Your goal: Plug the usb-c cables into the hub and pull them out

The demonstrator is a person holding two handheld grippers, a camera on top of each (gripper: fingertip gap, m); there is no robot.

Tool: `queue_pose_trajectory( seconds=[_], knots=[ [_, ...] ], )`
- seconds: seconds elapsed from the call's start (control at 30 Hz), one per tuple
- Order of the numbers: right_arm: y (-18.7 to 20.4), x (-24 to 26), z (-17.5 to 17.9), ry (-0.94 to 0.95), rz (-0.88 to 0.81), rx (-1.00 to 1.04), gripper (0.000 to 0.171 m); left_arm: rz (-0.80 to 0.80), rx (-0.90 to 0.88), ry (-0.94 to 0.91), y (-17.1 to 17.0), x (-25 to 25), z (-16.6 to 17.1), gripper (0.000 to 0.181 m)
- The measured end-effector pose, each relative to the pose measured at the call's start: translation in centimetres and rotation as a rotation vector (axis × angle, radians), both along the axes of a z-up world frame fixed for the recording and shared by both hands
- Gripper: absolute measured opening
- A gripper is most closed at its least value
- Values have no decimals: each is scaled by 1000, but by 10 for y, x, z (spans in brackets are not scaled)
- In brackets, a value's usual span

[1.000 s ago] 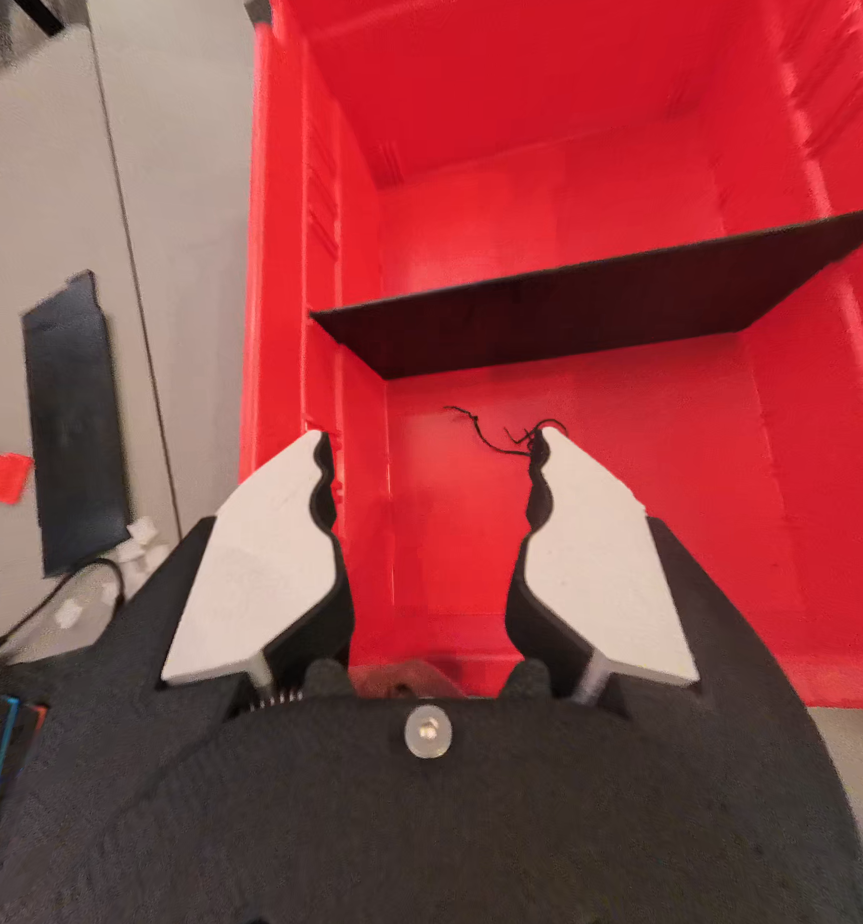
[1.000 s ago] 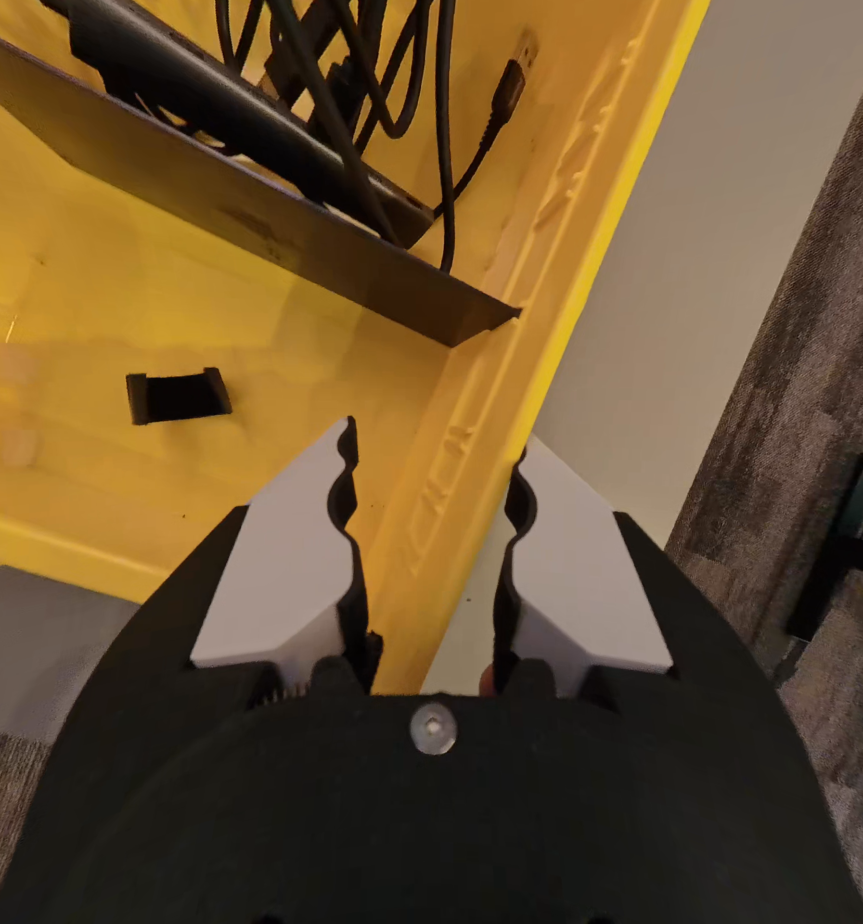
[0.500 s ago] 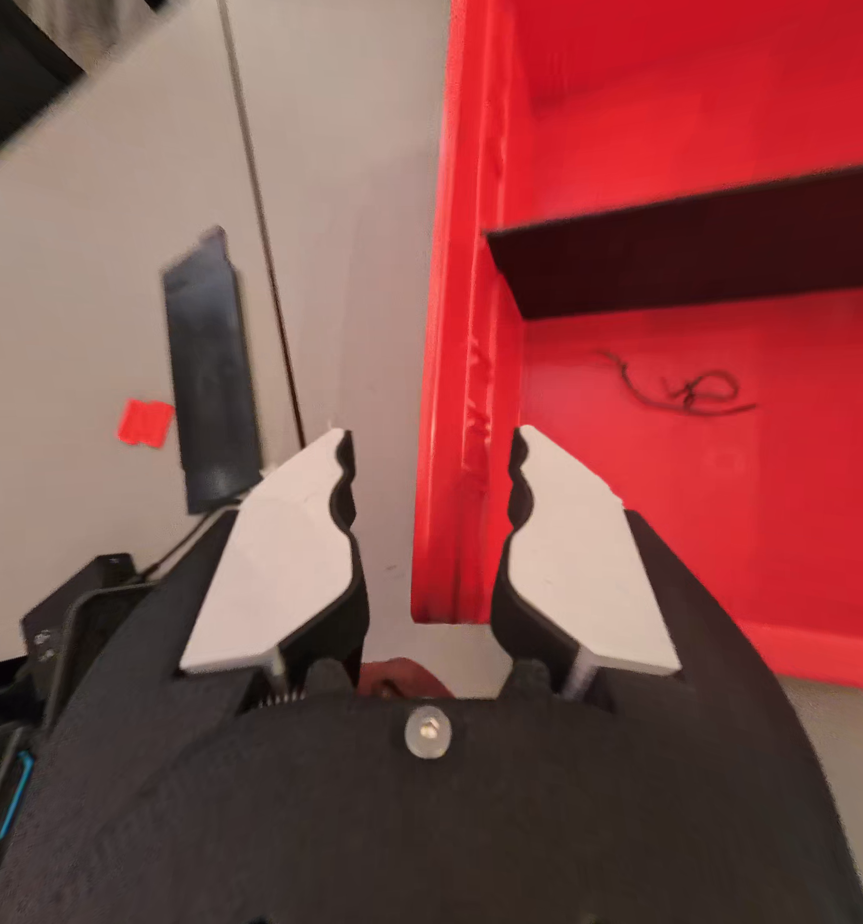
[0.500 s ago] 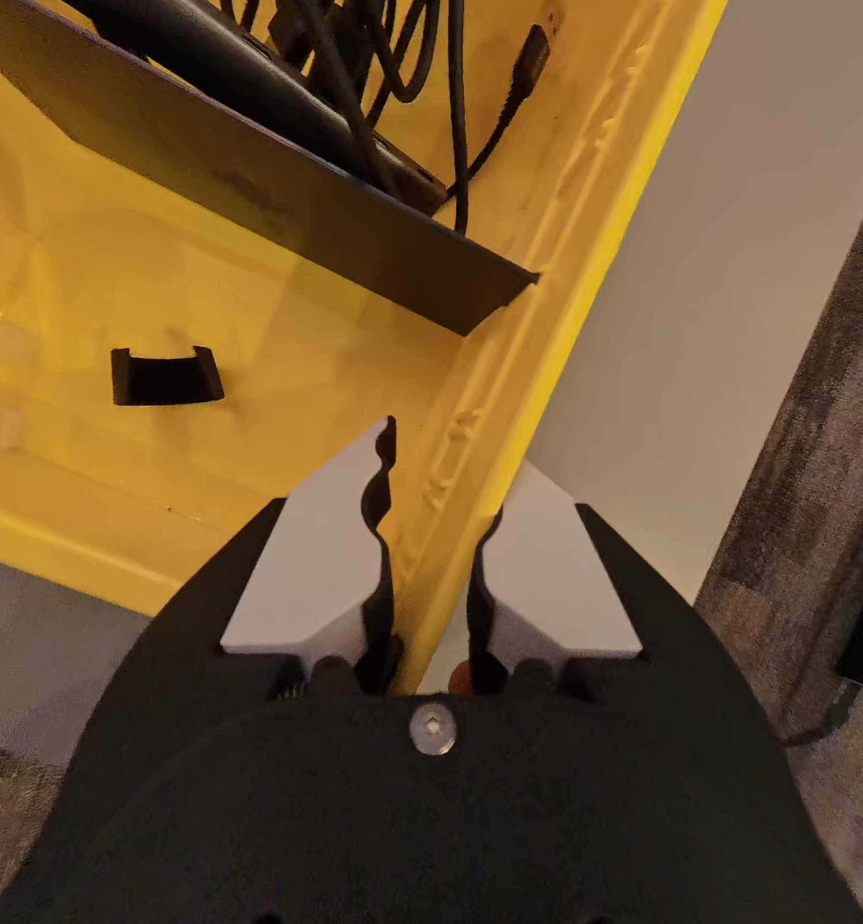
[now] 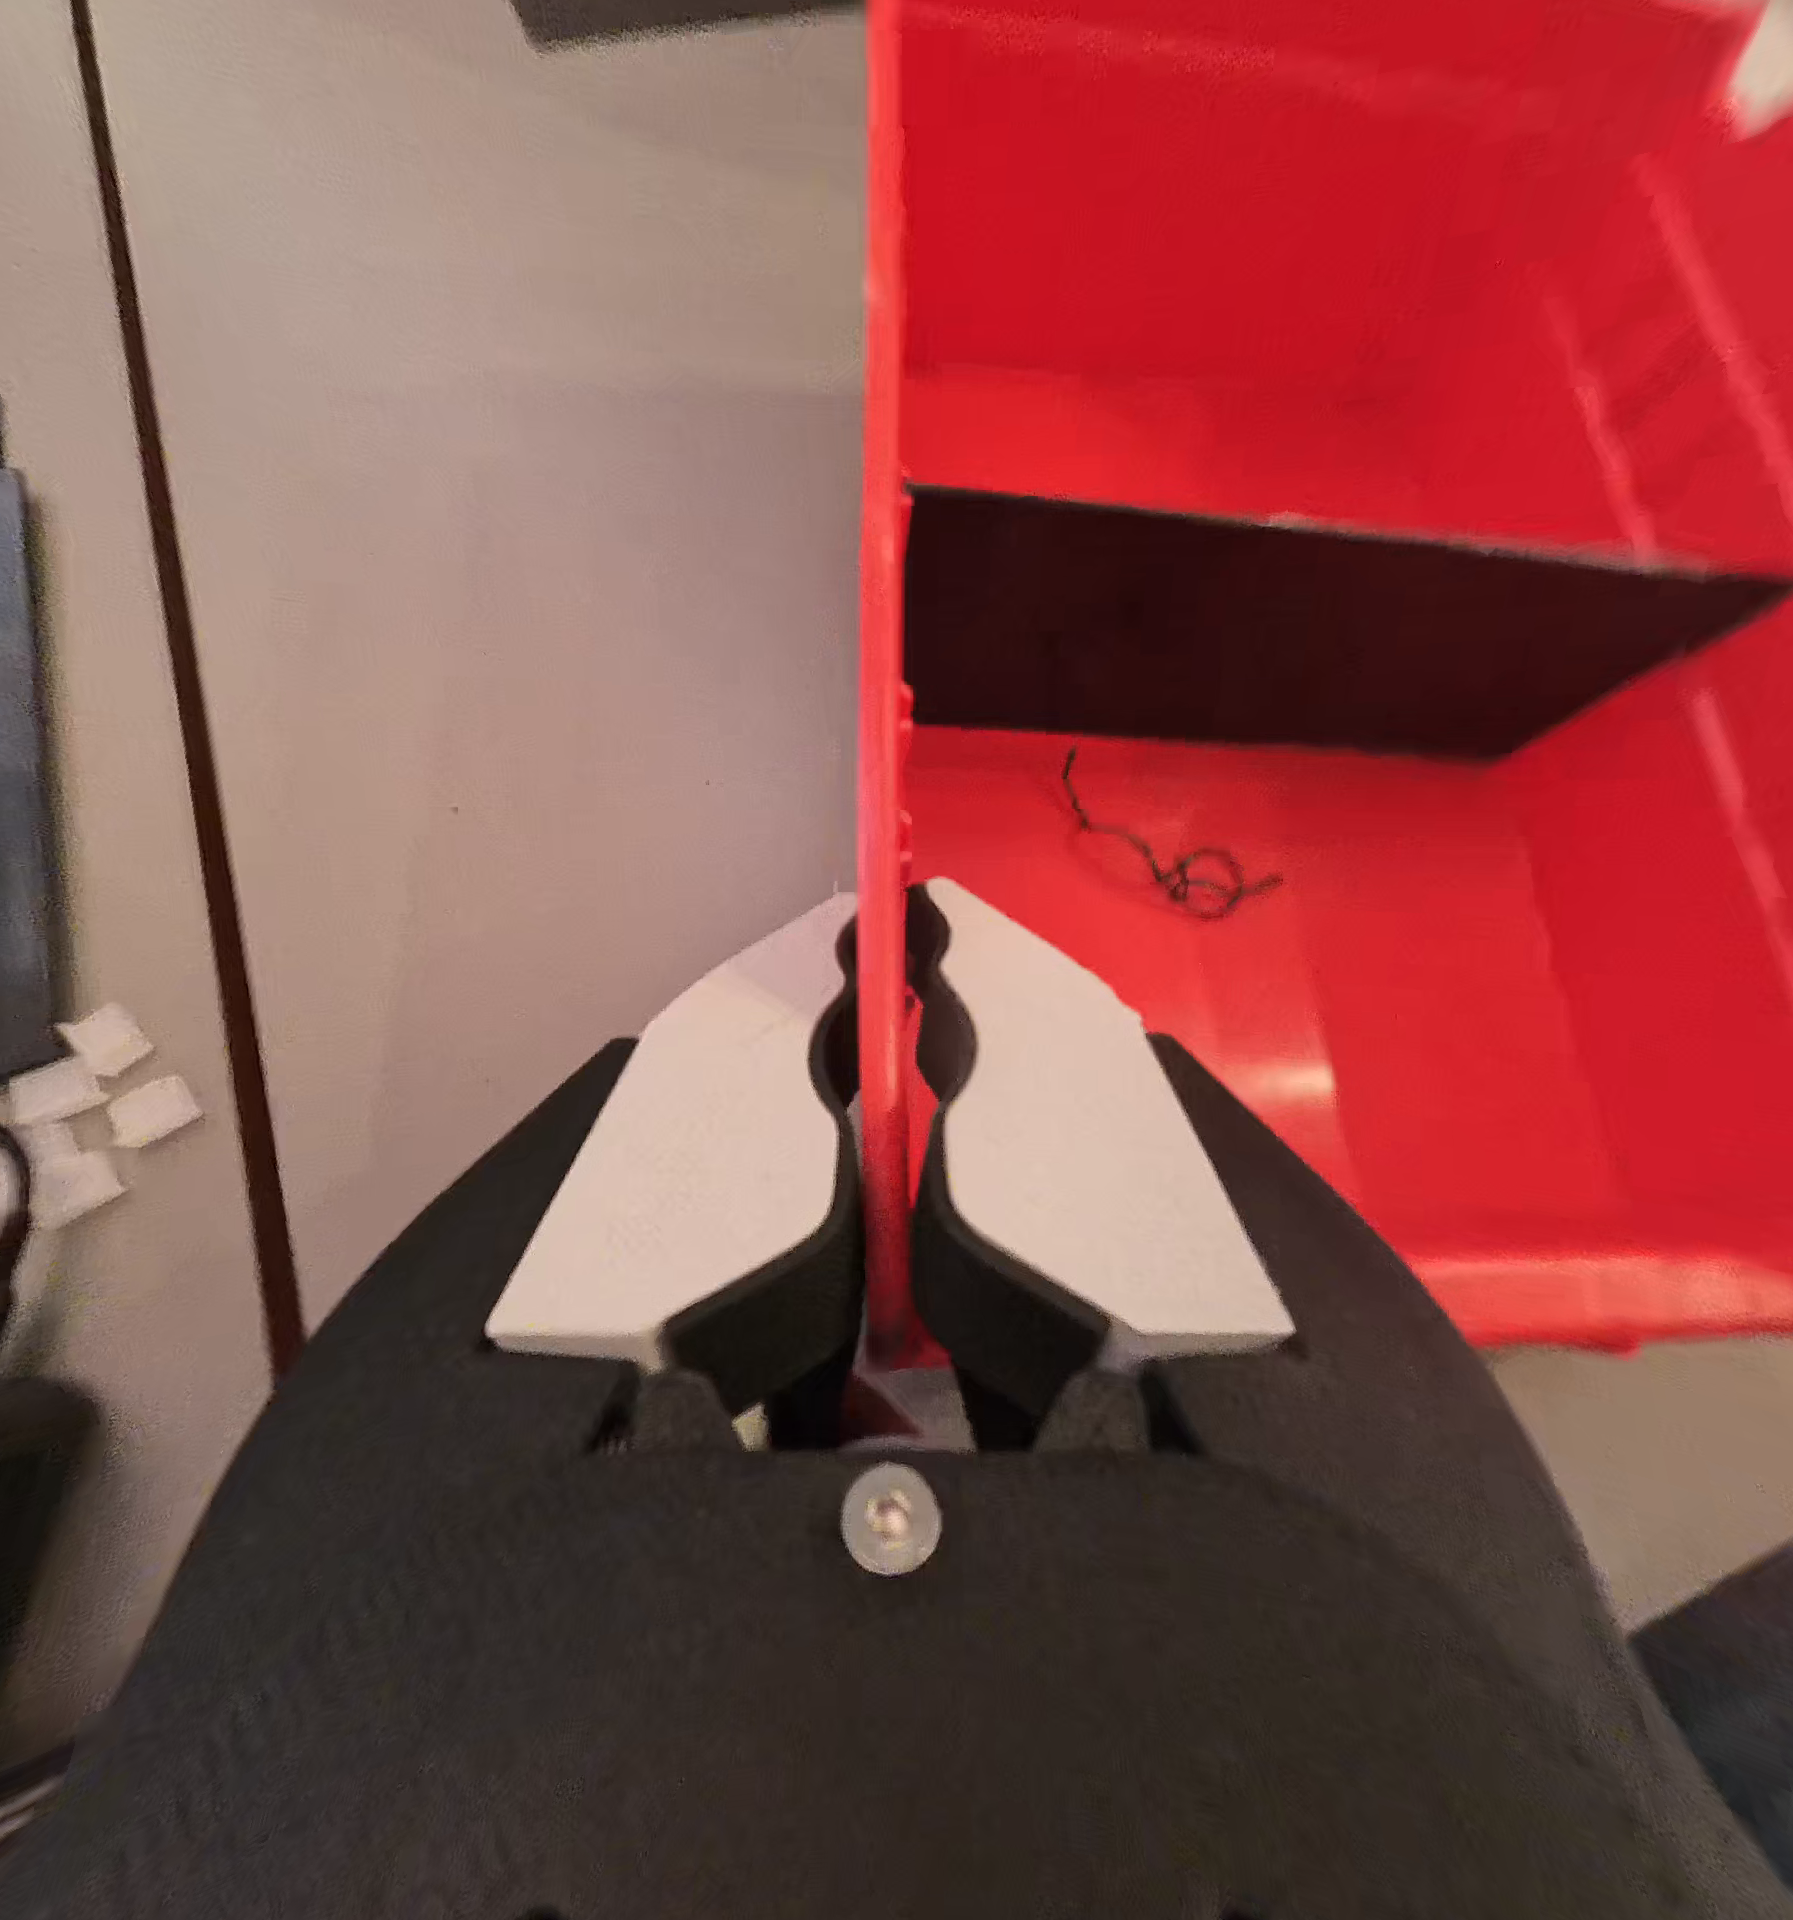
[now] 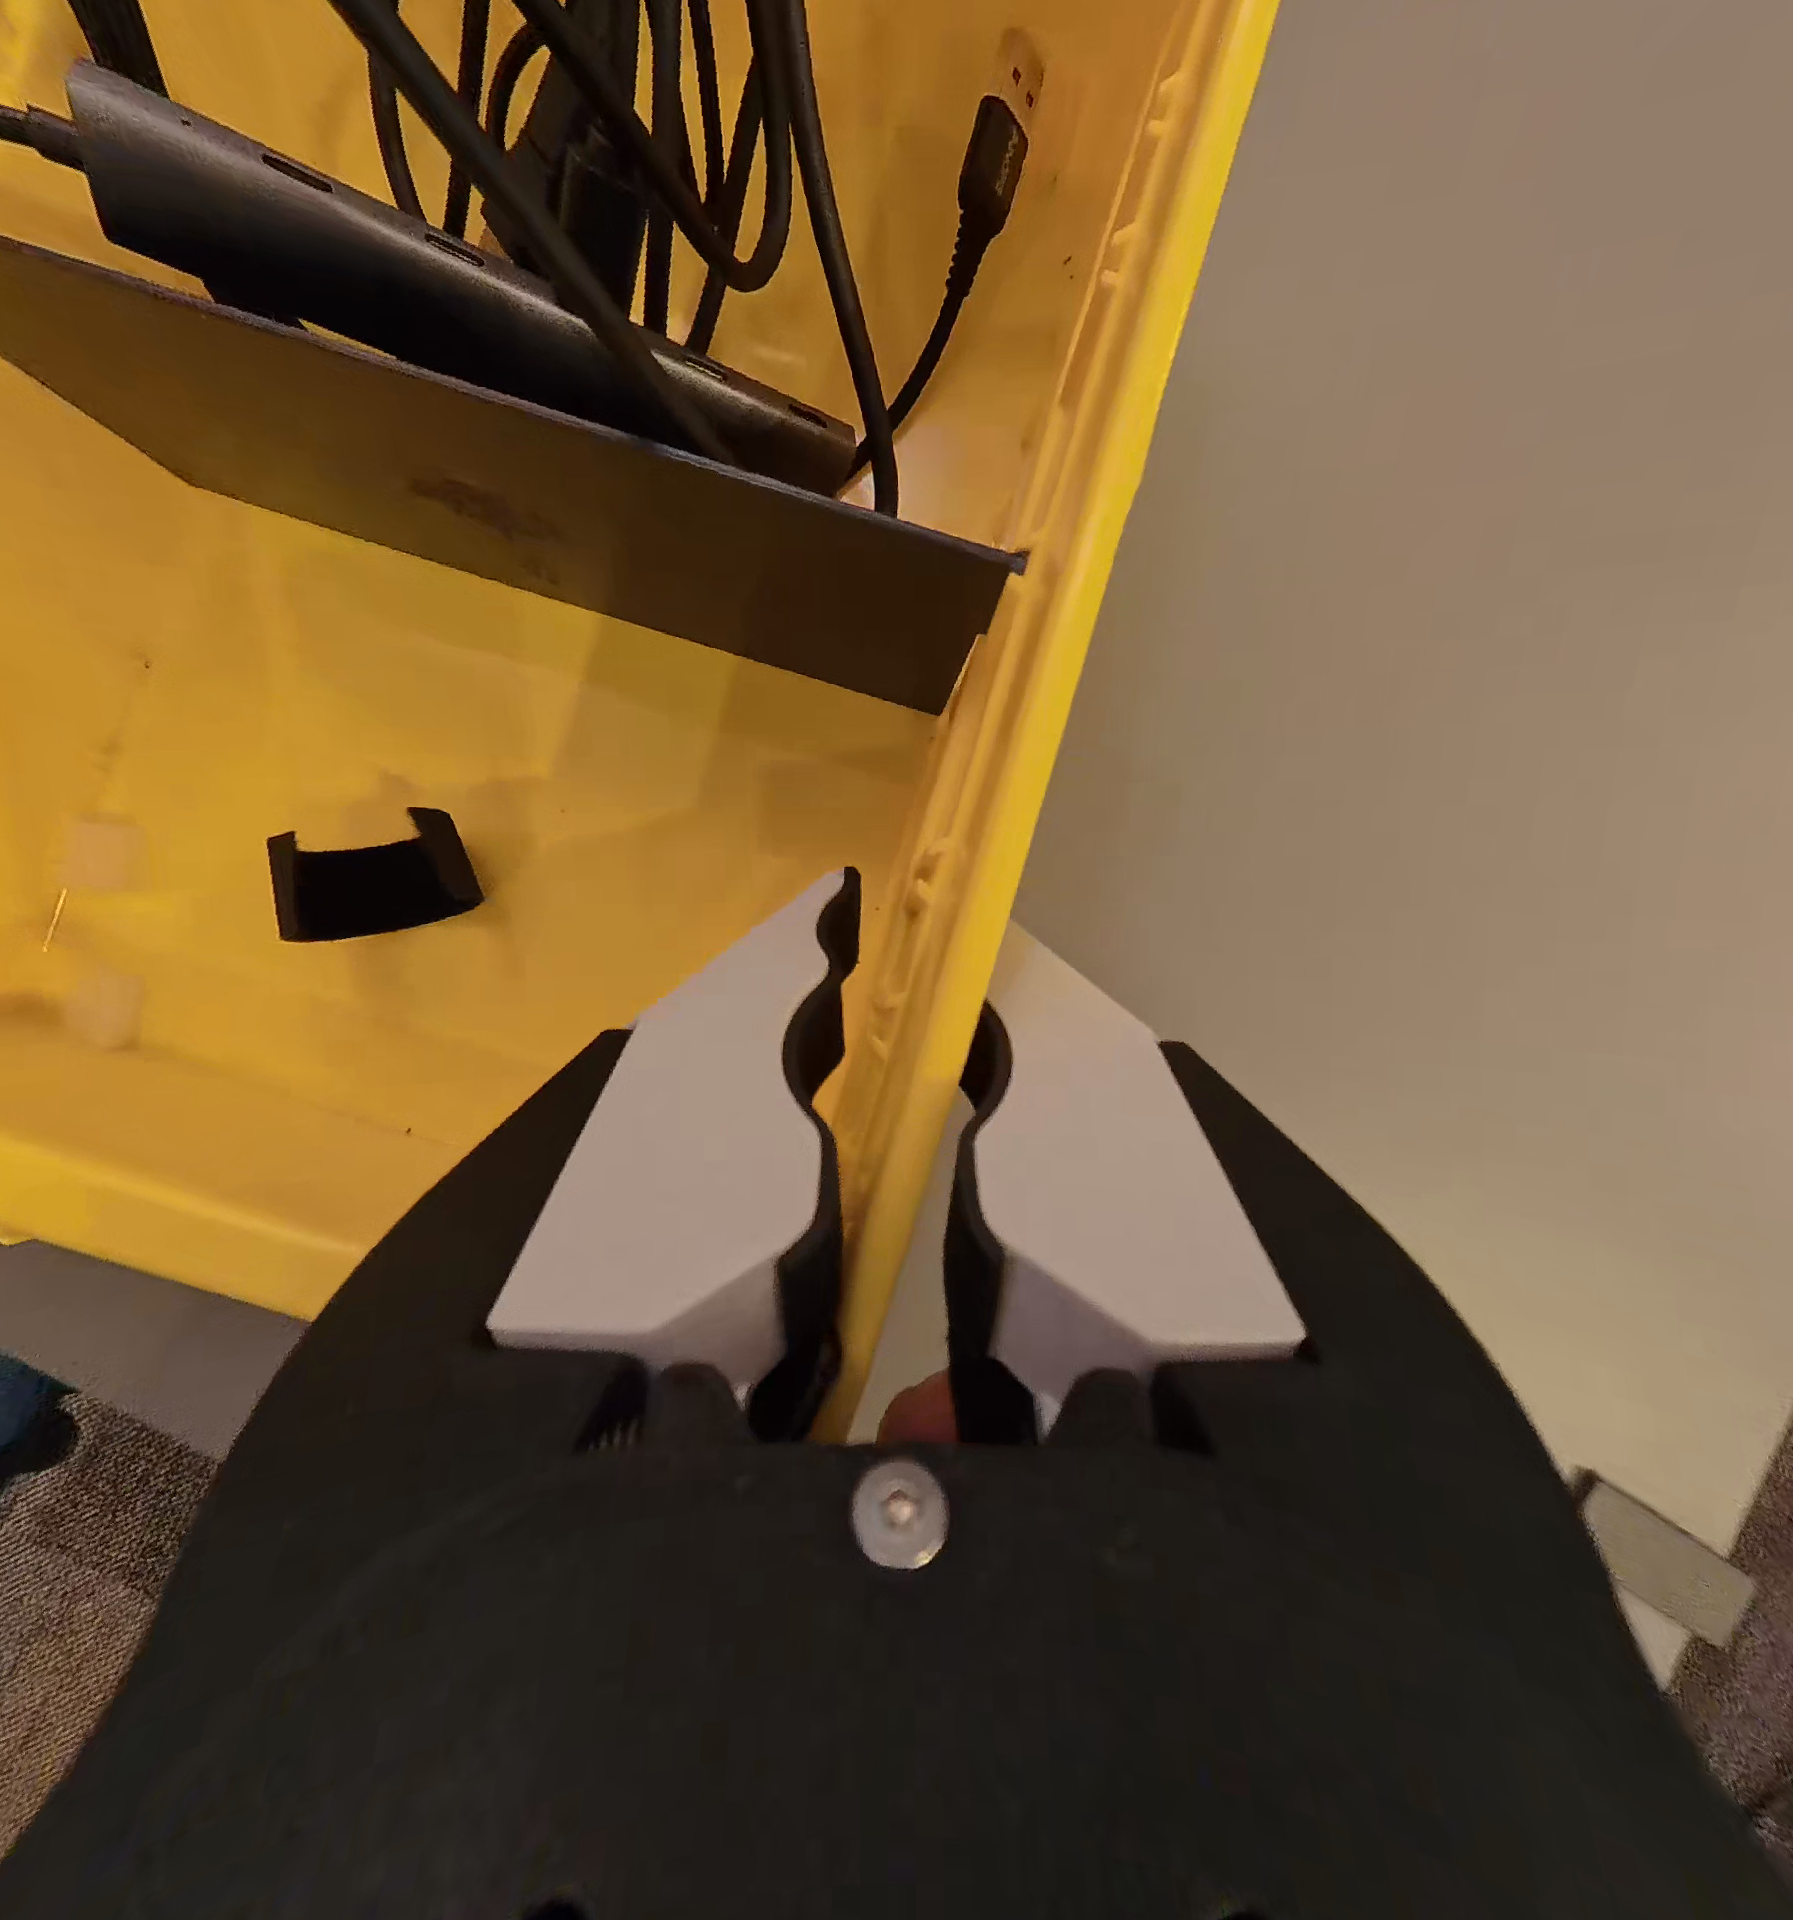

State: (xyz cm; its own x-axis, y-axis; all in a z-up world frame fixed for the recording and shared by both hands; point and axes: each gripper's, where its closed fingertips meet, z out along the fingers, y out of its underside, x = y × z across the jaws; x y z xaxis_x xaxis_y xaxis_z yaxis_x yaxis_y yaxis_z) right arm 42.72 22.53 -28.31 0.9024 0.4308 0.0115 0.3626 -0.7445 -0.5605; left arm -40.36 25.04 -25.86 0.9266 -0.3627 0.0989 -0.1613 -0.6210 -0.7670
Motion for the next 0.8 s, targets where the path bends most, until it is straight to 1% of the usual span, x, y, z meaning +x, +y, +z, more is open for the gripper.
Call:
queue_pose_trajectory(
  seconds=[0.1,0.23,0.3,0.43,0.5,0.53,0.67,0.73,0.8],
  knots=[
    [-8,-26,0,4,10,7,12,-13,24,-50,-15,6,9,5],
    [-19,-66,1,23,38,19,18,23,53,-76,-36,7,10,5],
    [-24,-89,1,51,52,26,23,52,77,-99,-43,2,15,5],
    [-33,-136,2,70,109,47,31,137,152,-168,-57,-18,37,5],
    [-32,-157,4,40,131,88,28,189,201,-204,-65,-30,50,5],
    [-32,-169,6,54,125,103,29,212,224,-212,-69,-36,56,5],
    [-30,-233,9,139,142,133,42,282,339,-163,-87,-52,85,5],
    [-32,-272,9,152,197,138,56,314,388,-144,-96,-58,97,5],
    [-32,-309,8,156,239,150,62,338,419,-157,-105,-62,105,5]
  ],
)
